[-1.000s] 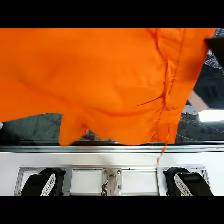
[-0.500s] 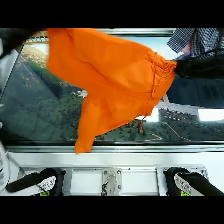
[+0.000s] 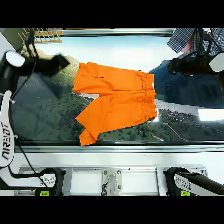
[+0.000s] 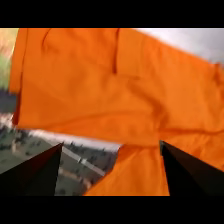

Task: Fold the clothes and pants, and hang the long-sleeved shirts on hangers.

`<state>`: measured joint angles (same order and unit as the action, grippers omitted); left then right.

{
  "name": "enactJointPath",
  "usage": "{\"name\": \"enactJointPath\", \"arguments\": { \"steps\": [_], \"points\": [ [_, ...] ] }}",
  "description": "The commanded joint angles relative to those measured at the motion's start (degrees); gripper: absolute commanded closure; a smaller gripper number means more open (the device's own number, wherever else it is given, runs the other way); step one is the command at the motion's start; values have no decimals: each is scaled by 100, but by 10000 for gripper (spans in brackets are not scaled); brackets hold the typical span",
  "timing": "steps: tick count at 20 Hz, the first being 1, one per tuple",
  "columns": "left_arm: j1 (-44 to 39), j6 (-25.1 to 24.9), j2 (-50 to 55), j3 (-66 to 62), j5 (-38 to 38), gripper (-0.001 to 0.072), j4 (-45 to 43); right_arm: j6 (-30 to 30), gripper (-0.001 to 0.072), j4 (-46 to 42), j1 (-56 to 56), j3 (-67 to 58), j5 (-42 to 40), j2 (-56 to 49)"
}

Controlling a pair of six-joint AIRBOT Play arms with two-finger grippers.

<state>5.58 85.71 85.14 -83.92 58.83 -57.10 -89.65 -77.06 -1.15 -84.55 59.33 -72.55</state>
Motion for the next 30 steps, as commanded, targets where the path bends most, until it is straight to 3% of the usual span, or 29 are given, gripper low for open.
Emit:
{"name": "enactJointPath", "arguments": {
  "steps": [1,6,11,15,16,17,18,19,24,28,29,30],
  "points": [
    [308,31,-575,1974,682,47,-310,184,242,-33,57,4,625,372],
    [308,15,-990,4570,-350,48,603,181,241,92,149,4,715,761],
    [284,-437,-557,4682,-610,48,1784,184,241,127,271,4,713,787],
    [-109,-431,-142,4148,-782,48,1768,184,242,138,278,4,715,787],
    [-229,-428,-52,3982,-859,169,1768,184,241,138,278,4,715,787],
    [-315,-431,22,3779,-938,487,1764,184,241,138,278,4,717,787],
    [-341,-431,55,3560,-949,696,1770,184,241,138,278,4,719,787],
    [-297,-431,35,3246,-846,702,1766,184,242,136,278,4,719,787],
    [415,-647,-581,1576,-402,702,1740,184,242,136,278,4,717,785],
    [568,-680,-651,699,-699,701,439,184,242,136,278,4,717,776],
    [568,-673,-529,525,-691,538,160,184,242,136,278,4,717,772],
    [570,-564,-387,374,-673,187,-59,184,242,133,278,4,717,772]
  ]
}}
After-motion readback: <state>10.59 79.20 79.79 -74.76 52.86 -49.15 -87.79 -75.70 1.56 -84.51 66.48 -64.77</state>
